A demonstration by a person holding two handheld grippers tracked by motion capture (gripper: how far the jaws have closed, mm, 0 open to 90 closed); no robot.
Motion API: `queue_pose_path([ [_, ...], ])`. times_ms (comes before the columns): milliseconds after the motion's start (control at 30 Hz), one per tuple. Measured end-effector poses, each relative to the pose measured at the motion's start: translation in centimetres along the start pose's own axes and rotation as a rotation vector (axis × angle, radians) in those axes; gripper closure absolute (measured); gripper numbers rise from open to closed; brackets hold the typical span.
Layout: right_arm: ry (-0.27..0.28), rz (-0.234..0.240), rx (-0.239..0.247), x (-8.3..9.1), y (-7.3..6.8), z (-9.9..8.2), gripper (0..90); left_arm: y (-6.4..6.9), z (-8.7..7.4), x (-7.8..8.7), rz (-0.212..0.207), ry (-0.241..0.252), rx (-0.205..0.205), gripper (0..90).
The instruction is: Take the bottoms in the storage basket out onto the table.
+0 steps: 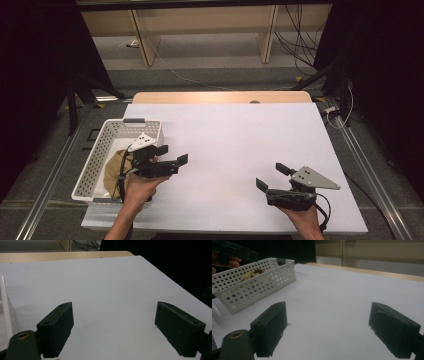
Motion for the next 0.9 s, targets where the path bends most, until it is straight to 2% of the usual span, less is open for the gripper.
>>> queue_pose_path([
  [67,0.0,0.002,-0.002,0.0,0.0,0.0,15.9,-0.5,0.3,0.2,0.007,-0.016,0.009,15.3],
  [133,-0.001,0.005,-0.003,0.0,0.0,-0.1,16.0,-0.9,0.6,0.3,-0.013,-0.043,0.011,15.4],
  [267,-0.005,0.014,-0.003,0.1,-0.2,0.0,16.0,-2.2,0.7,1.2,0.008,-0.061,-0.014,15.4],
  [400,-0.004,0.025,0.004,0.1,-0.3,0.0,16.0,-3.9,0.2,1.7,0.031,-0.074,0.021,15.5],
  [500,-0.01,0.027,0.0,0.1,-0.4,-0.1,16.0,-5.0,-0.4,2.0,0.074,-0.11,0.008,15.5],
  [633,-0.005,0.032,0.004,0.1,-0.4,-0.1,16.0,-6.0,-0.6,2.7,0.102,-0.12,0.016,15.6],
  [733,-0.005,0.035,0.005,0.1,-0.5,-0.1,16.1,-7.1,-0.9,3.3,0.146,-0.14,0.014,15.6],
  [900,-0.018,0.041,0.002,0.0,-0.5,-0.2,16.2,-8.7,-1.5,4.0,0.169,-0.141,0.056,15.5],
])
Point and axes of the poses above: each handheld gripper's, and its own axes: x roughly backward along the jaws, z roughly out of its top, y roughly to its right, the point moved 8 cm from there along -x, roughly forward along the jaws, and after that the axes turned 13 degrees about -x, right-handed, at the moved point
